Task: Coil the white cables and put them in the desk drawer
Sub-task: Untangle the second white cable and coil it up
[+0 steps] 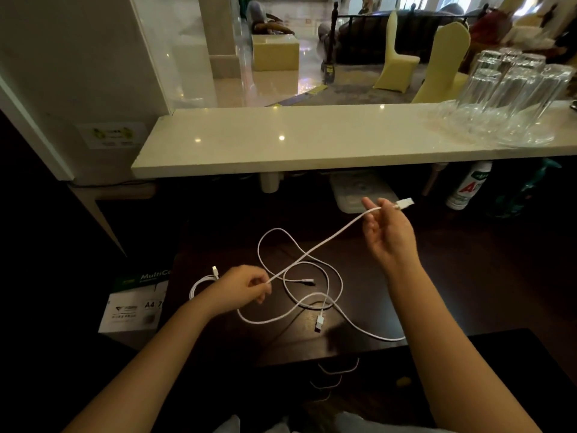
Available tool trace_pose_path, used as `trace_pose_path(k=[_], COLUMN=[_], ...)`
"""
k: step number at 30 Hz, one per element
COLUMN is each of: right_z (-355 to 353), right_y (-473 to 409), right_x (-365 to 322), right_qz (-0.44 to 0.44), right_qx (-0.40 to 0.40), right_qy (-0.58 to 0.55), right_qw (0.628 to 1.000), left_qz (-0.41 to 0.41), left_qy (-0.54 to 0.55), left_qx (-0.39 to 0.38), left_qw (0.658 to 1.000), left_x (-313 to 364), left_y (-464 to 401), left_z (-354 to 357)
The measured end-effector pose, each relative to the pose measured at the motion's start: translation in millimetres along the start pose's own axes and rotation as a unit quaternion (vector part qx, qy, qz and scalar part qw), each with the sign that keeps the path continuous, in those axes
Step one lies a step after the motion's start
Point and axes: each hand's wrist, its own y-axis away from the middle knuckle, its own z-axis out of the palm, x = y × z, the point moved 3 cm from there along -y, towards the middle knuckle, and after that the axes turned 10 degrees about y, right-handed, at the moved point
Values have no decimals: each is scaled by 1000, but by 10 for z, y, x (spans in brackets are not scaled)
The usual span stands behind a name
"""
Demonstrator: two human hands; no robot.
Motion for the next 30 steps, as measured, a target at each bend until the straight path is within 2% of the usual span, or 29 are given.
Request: trace_pose_path(k=[2,4,5,7,8,9,10,12,14,16,18,20,21,24,28,30], right_z=[-90,-171,-192,-198,-188,-147,-81,116,325,496,613,677,689,666,602,582], right_y=[-31,-60,-60,-22,15,70,140,340,573,744,818,803,782,710,639,623], right_x=[-6,29,74,208,278,335,390,467,472,432,380,353,352,373,434,454], right_qz=[-70,-150,-178,-195,-190,-183,-168,-126,-98,-92,-106,-152,-177,-210,-127,-114], right_qx=[22,53,56,37,22,-5,-49,-182,-300,-361,-376,-359,-344,-302,-276,-255], right_qy=[132,332,420,536,575,609,643,687,684,646,617,624,634,656,623,586], right_qw=[988,930,888,821,795,772,746,692,658,666,683,678,670,659,721,761], left_qz=[13,45,52,67,77,84,87,82,74,61,41,23,25,52,67,93], left_qy=[52,212,316,489,541,562,554,482,399,346,364,431,434,326,277,206], left_qx=[-10,11,36,78,90,100,110,134,152,146,109,45,24,23,73,139], left_qw=[999,976,947,866,833,816,821,862,901,925,924,901,900,944,956,964], left_x=[-5,76,115,166,189,195,209,241,251,277,311,356,367,383,388,370], left_y=[51,104,127,147,155,154,161,167,161,167,192,244,267,320,318,313], left_z=[17,34,20,-36,-64,-83,-89,-52,26,100,155,218,230,203,144,106])
